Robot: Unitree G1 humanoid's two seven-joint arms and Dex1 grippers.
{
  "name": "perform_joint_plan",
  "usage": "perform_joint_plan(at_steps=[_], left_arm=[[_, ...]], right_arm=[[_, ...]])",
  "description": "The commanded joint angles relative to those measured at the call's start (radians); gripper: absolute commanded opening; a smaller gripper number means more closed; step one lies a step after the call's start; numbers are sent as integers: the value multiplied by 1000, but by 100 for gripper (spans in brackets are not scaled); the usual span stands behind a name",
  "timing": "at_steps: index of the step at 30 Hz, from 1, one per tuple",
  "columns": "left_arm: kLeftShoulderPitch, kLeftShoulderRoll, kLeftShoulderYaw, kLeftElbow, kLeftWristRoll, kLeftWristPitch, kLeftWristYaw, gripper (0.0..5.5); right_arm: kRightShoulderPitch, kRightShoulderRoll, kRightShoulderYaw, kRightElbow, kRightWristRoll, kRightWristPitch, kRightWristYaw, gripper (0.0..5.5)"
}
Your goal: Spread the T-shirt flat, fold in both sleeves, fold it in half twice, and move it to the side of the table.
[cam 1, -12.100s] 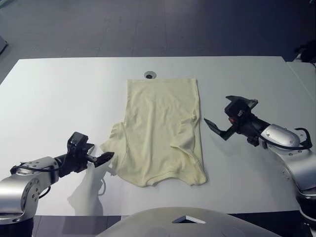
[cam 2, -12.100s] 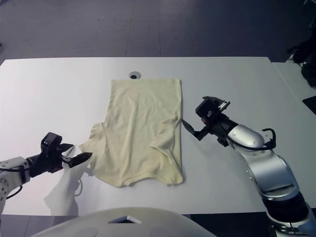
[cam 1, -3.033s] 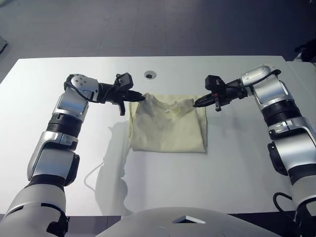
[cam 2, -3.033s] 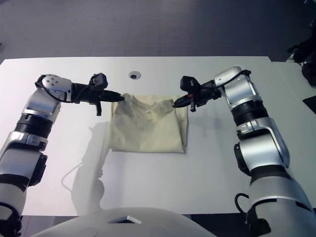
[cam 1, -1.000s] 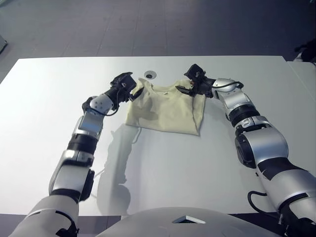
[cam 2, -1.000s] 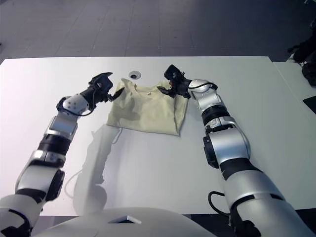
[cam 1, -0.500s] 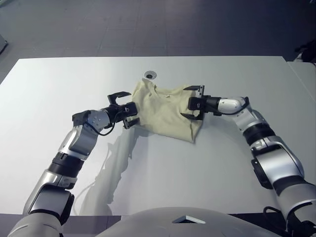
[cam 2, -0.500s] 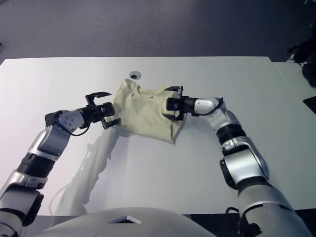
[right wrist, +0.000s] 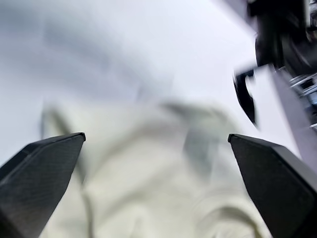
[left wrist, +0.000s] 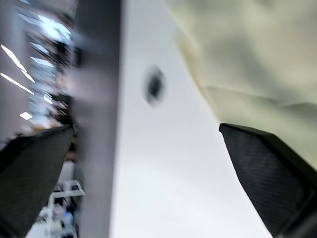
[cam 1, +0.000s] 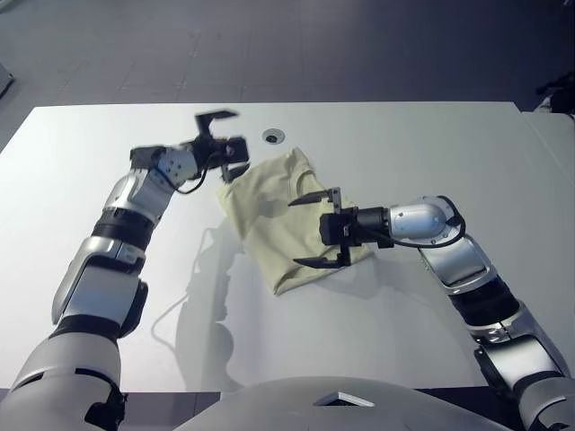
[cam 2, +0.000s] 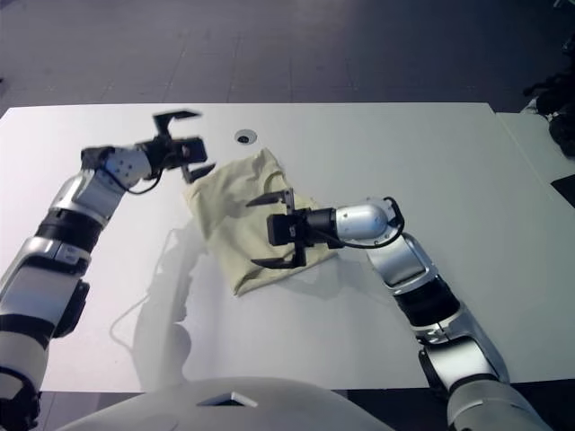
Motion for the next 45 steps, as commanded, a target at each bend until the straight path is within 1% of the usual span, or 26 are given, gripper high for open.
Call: perform_joint_plan(at_steps=[1, 3, 5, 8, 10, 12, 15, 18, 22, 27, 32, 36, 40, 42, 45], left_arm=[[85, 46, 80, -196, -134, -2, -87, 540], [223, 68, 109, -426, -189, 113, -136, 540], [352, 68, 116, -627, -208, 234, -153, 540], [530, 36, 97, -869, -215, 391, -146, 540], [623, 9, 68, -982, -204, 475, -136, 540], [666, -3, 36, -1039, -190, 525, -142, 540], [704, 10, -12, -1098, -172, 574, -179, 540], [717, 47, -51, -1108, -162, 584, -235, 540], [755, 136, -39, -1131, -176, 605, -325, 540], [745, 252, 32, -1117, -208, 590, -407, 540], [713, 267, 63, -1105, -241, 582, -437, 540], [709, 285, 121, -1164, -336, 627, -486, 540], [703, 306, 298, -1343, -538, 820, -503, 540], [754, 344, 402, -1449, -613, 916, -513, 540], [964, 398, 501, -1634, -654, 1013, -534, 540]], right_arm=[[-106, -10, -96, 97, -5, 55, -73, 537], [-146, -33, -128, 207, -32, 12, -108, 537], [-159, -65, -135, 305, -71, -54, -134, 537], [-168, -93, -126, 432, -123, -146, -168, 537], [-154, -99, -116, 475, -139, -185, -175, 537], [-117, -112, -104, 488, -160, -224, -179, 537], [-54, -137, -73, 516, -216, -319, -194, 537], [6, -151, -61, 494, -241, -364, -198, 537], [65, -176, -54, 446, -260, -394, -194, 537], [134, -202, -53, 304, -231, -356, -156, 537], [194, -201, -72, 123, -160, -234, -108, 537], [157, -186, -131, 61, -121, -146, -131, 537], [103, -189, -257, -53, -65, -21, -188, 537], [167, -209, -314, -216, -7, 95, -185, 537], [365, -256, -369, -468, 26, 217, -178, 537]])
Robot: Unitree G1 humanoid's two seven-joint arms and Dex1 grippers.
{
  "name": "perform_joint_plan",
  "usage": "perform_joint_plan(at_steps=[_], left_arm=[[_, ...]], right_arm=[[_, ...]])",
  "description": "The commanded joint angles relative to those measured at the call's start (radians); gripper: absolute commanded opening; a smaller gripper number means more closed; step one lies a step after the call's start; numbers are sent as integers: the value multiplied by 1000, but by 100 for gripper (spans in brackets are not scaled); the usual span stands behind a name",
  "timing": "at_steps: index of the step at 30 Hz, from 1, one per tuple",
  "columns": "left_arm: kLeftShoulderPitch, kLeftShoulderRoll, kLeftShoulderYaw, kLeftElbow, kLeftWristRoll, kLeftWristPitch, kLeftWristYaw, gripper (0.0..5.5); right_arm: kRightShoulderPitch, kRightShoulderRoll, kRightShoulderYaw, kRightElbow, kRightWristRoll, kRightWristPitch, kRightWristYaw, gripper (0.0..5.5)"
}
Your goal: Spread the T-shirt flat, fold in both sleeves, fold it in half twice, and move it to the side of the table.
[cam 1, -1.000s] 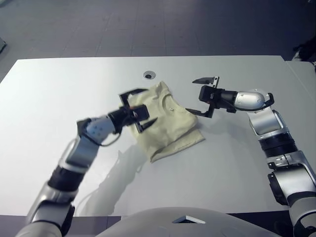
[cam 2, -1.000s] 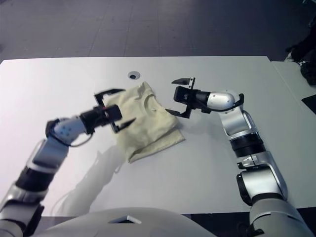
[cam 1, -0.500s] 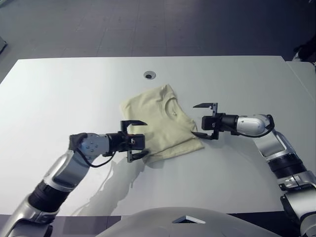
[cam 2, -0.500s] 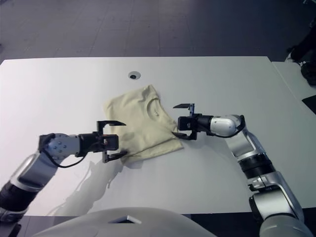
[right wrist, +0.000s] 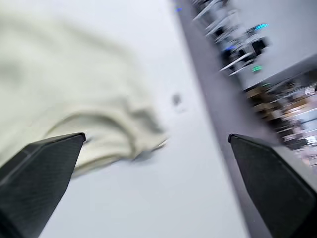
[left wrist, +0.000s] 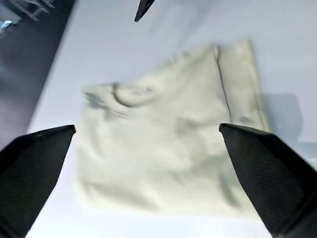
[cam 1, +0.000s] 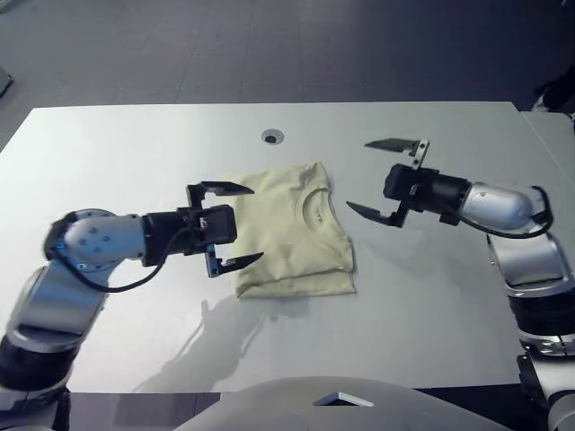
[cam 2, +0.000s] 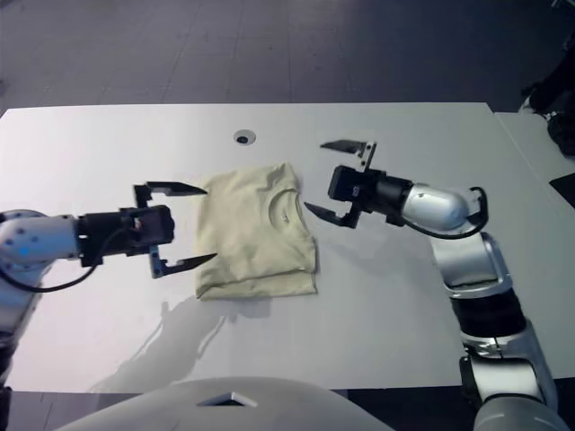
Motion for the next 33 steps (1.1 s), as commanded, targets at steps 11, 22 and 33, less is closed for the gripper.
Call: perform_joint_plan(at_steps=[11, 22, 33], left_arm=[[564, 69, -213, -176, 449, -44, 312, 540], [454, -28, -498, 169, 798, -147, 420, 402], [465, -56, -523, 114, 824, -85, 306, 187]], right_arm=[[480, -83, -64, -405, -40, 154, -65, 537], [503, -193, 0, -351, -67, 2, 34, 540], [530, -209, 92, -261, -216, -205, 14, 540]])
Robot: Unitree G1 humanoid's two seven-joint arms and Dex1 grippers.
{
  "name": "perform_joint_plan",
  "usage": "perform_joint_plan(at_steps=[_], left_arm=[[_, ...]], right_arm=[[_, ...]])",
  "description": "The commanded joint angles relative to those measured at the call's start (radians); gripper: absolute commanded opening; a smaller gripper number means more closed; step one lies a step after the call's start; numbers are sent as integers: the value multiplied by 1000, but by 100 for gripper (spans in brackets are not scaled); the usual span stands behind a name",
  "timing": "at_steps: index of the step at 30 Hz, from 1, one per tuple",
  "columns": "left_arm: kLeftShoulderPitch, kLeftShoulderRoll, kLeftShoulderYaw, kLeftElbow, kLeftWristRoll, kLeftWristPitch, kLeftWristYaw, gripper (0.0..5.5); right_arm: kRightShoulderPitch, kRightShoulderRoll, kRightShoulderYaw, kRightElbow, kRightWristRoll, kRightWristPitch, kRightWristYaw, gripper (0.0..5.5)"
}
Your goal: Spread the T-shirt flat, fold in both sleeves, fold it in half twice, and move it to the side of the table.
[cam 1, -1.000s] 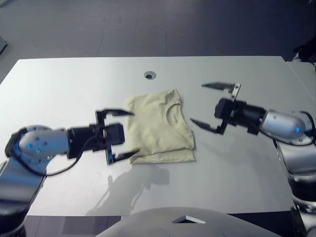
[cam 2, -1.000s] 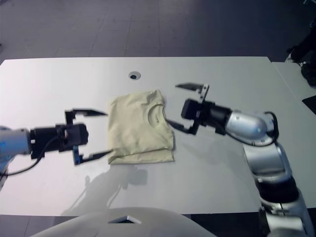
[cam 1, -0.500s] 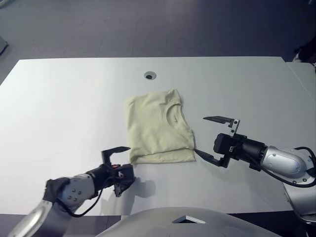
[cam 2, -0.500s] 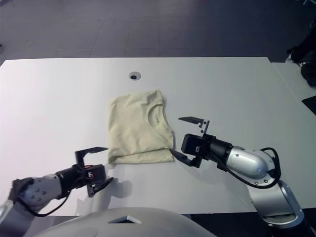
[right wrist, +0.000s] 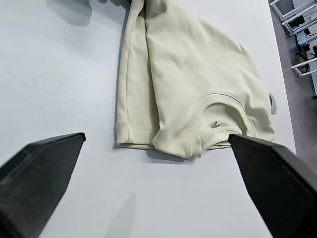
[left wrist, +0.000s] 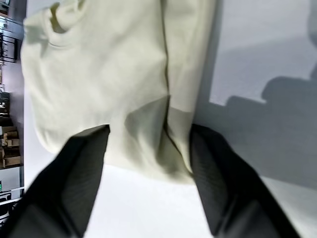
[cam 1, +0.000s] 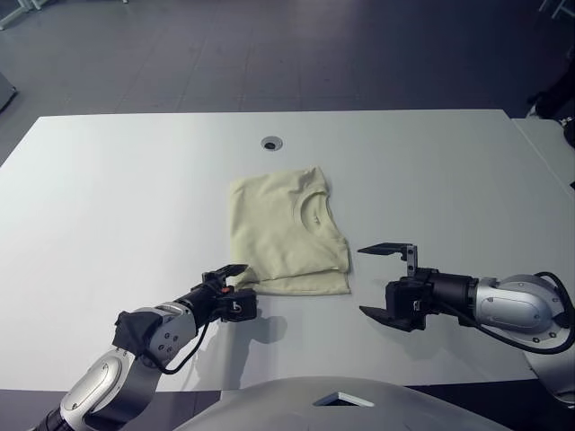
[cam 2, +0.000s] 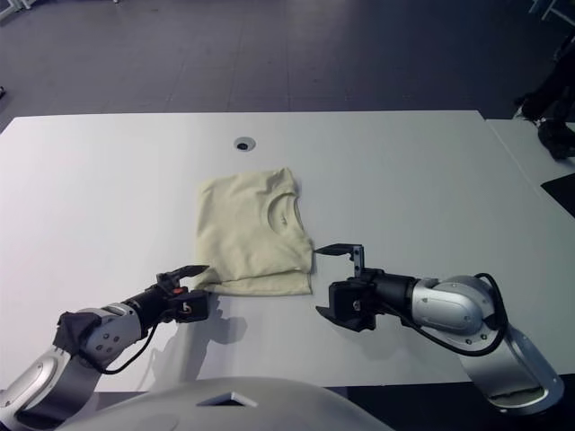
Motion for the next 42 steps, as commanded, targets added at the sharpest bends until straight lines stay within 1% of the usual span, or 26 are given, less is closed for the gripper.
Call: perform_joint_plan(at_steps=[1, 6, 10, 16, 21, 24, 27, 28, 31, 32, 40, 41, 42], left_arm=[[47, 3, -44, 71, 20, 73, -95, 174], [17, 5, -31, 91, 26, 61, -112, 78], [-2, -31, -46, 48, 18, 79, -142, 8], [-12, -45, -58, -51, -22, 107, -227, 2], [-39, -49, -62, -115, -50, 138, -290, 2], [-26, -20, -52, -149, -83, 151, -337, 2], [-15, 10, -40, -168, -97, 153, -368, 2], [-15, 13, -40, -171, -98, 155, -373, 0], [-19, 15, -44, -174, -101, 157, -377, 0], [-19, 15, -45, -173, -100, 155, -377, 0], [-21, 10, -44, -160, -102, 141, -365, 0], [-20, 9, -45, -159, -103, 140, -364, 0], [-20, 9, -46, -158, -105, 138, -364, 0]], right_arm=[[-5, 13, 70, 57, -83, -72, -28, 540], [-11, 31, 108, 85, -139, -110, -57, 540], [-54, 54, 151, 153, -212, -172, -90, 540], [-59, 79, 194, 243, -267, -219, -118, 540], [-70, 125, 217, 273, -304, -208, -155, 540], [-85, 122, 212, 314, -338, -228, -186, 540], [-139, 110, 201, 365, -351, -256, -199, 540], [-155, 109, 200, 377, -349, -264, -199, 518], [-174, 107, 203, 388, -338, -290, -194, 479], [-171, 105, 205, 385, -335, -298, -190, 454], [-98, 98, 205, 300, -312, -293, -154, 335], [-92, 102, 204, 293, -311, -287, -151, 312], [-89, 105, 202, 289, -310, -282, -150, 304]])
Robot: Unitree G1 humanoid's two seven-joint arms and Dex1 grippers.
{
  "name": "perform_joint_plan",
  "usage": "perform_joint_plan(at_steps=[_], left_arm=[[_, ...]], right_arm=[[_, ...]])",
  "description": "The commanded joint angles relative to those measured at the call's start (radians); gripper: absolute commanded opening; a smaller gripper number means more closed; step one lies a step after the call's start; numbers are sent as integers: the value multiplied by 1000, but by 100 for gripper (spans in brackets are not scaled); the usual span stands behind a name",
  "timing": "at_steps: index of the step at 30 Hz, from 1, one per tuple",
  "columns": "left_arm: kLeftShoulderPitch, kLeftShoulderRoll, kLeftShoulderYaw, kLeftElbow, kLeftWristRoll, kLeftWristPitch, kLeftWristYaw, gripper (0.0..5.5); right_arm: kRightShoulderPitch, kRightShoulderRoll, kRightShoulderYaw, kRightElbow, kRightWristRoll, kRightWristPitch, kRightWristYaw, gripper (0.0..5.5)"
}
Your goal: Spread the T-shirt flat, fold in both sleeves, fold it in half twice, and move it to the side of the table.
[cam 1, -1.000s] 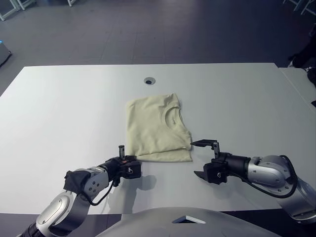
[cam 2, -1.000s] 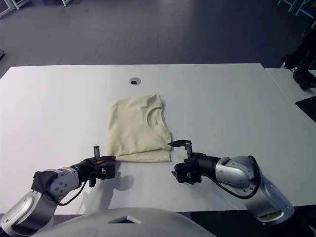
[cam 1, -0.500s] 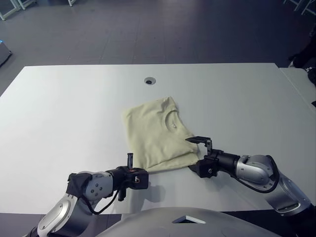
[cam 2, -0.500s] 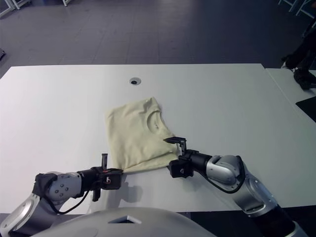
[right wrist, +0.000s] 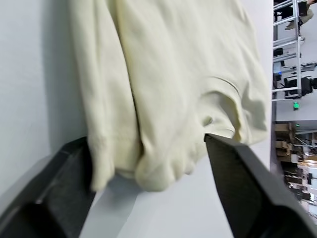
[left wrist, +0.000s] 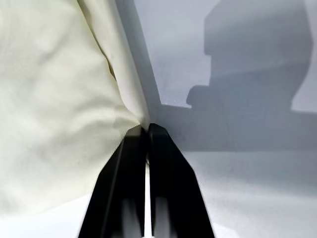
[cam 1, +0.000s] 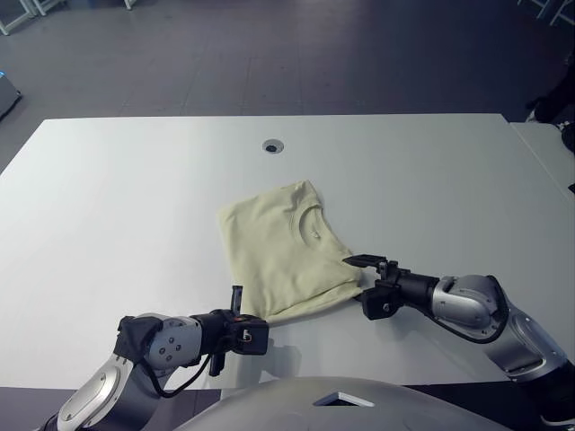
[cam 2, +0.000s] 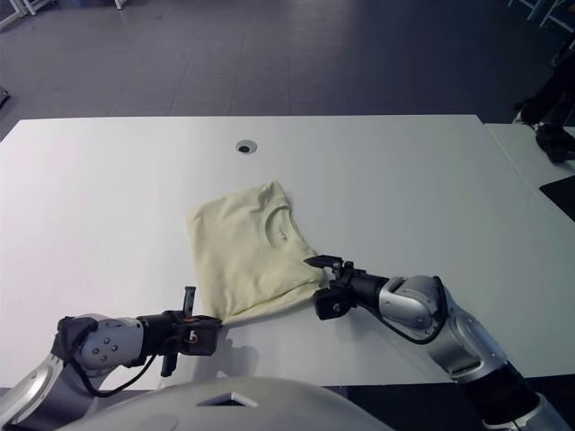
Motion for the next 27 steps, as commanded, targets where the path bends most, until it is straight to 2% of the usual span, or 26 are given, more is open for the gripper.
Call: perform_joint_plan(at_steps=[1, 9, 15, 18, 27], left_arm=[[2, 9, -1, 9, -14, -7, -3, 0], [28, 31, 1, -7, -28, -15, -11, 0], [21, 25, 4, 10, -49, -40, -10, 0], [7, 31, 59, 10, -132, -25, -39, 0], [-28, 130, 263, 23, -482, 45, -208, 0]], right_arm=[[21, -2, -4, -24, -2, 26, 17, 288], [-41, -2, -8, 49, -29, -2, 1, 142], [-23, -13, -5, 15, 10, -9, 37, 52], [-19, -45, -22, -28, 73, 8, 104, 16], [-49, -179, -33, -61, 230, 80, 345, 10]])
